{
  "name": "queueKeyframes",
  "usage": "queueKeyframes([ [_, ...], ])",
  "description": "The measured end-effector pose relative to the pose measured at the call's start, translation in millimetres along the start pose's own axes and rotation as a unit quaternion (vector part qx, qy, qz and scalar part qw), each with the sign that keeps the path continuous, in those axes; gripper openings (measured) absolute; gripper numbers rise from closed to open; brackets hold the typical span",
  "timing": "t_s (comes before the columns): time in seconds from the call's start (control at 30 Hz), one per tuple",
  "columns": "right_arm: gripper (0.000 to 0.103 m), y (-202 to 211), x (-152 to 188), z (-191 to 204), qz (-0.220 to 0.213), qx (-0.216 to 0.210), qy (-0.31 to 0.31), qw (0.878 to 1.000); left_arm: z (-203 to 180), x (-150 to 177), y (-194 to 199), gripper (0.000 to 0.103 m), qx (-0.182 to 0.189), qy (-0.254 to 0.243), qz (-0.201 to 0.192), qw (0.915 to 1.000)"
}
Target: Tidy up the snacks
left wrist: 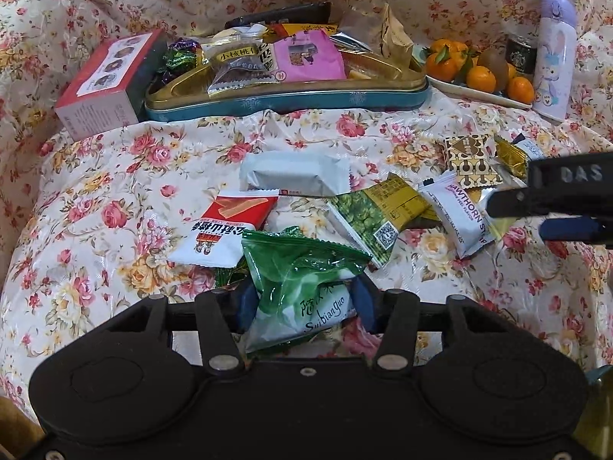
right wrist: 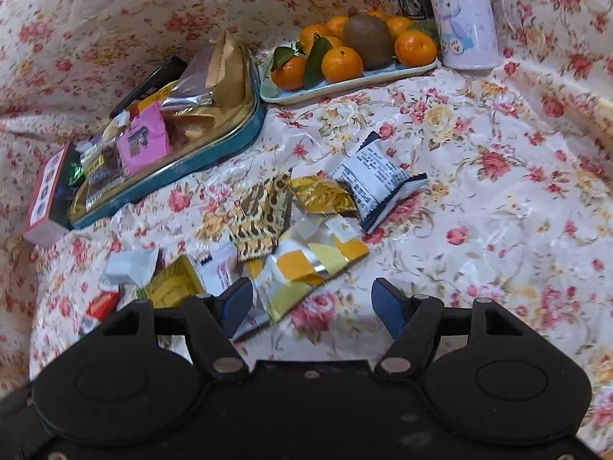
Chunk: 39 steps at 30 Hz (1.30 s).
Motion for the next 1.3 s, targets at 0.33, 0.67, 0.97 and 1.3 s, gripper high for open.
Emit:
queueKeyframes([
  [0.33, 0.063, -16, -9, 22, -0.029, 0.037, 0.041, 0.998, -1, 0, 0, 0.056, -0.001, 0.001, 0.0, 1.0],
  [0.67, 0.031, 3, 1, 10, -0.051, 0.036, 0.072, 0.995, 6, 2, 7, 0.052, 0.015, 0.03, 0.009, 0.9994],
  [0.97, 0.022, 37, 12, -5, -0.069, 0.021, 0.051, 0.996, 10, 7, 37, 0.051, 0.012, 0.041, -0.007, 0.9991],
  [1.3, 0.026, 45, 21, -23, -0.062, 0.019, 0.022, 0.998, 6, 17, 62, 0.051, 0.008, 0.039, -0.017, 0.999],
])
Point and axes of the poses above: each gripper's, at about its wrist camera, not at the fingertips, and y roughly against the way its jaws point, z to its left, x to its underside, the point moved 6 cm from there along -y, roughly the way its jaws point, and after that the axes turned 8 degrees about -y, right-handed, at the moved point
